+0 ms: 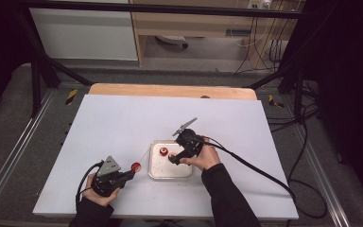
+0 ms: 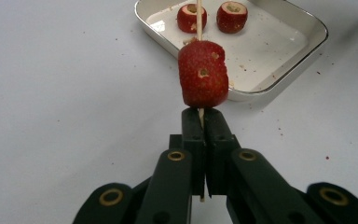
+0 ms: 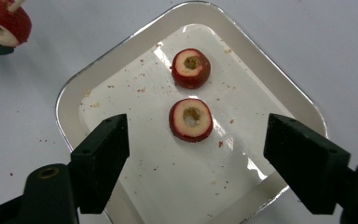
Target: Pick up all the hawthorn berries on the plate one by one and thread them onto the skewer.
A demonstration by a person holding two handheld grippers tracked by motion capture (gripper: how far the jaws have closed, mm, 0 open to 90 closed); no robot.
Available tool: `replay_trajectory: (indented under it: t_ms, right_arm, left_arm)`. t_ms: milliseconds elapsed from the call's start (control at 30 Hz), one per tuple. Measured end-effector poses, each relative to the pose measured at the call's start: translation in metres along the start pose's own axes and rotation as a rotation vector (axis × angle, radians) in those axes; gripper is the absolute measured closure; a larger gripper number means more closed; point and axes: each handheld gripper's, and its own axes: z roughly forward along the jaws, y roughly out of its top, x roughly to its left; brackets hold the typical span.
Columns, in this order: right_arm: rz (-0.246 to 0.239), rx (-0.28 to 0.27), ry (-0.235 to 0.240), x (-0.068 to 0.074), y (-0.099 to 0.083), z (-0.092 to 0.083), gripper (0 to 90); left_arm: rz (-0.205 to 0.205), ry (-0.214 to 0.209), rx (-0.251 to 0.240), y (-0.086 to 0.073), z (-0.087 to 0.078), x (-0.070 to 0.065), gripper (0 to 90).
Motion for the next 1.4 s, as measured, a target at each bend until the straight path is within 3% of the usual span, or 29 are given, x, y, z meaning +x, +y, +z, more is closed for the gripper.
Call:
replay_trajectory:
  t_ms: [200,400,900,1400]
  right_arm:
    - [-0.05,0.089,0.012,-0.001,0.013,0.011,32.5]
    - [-0.048,0.143,0.028,-0.005,0.019,0.021,41.3]
    - [-0.029,0.178,0.069,-0.009,0.023,0.032,56.2]
    - [-0.016,0.219,0.077,-0.009,0.025,0.034,61.2]
  left_arm:
    - [-0.001,-0.002,0.005,0.0,0.002,0.001,88.1]
    - [0.004,-0.004,0.01,-0.001,0.003,0.0,88.2]
    - [0.004,-0.005,0.014,-0.001,0.004,0.0,88.1]
    - [0.006,-0.004,0.017,-0.001,0.004,-0.001,88.2]
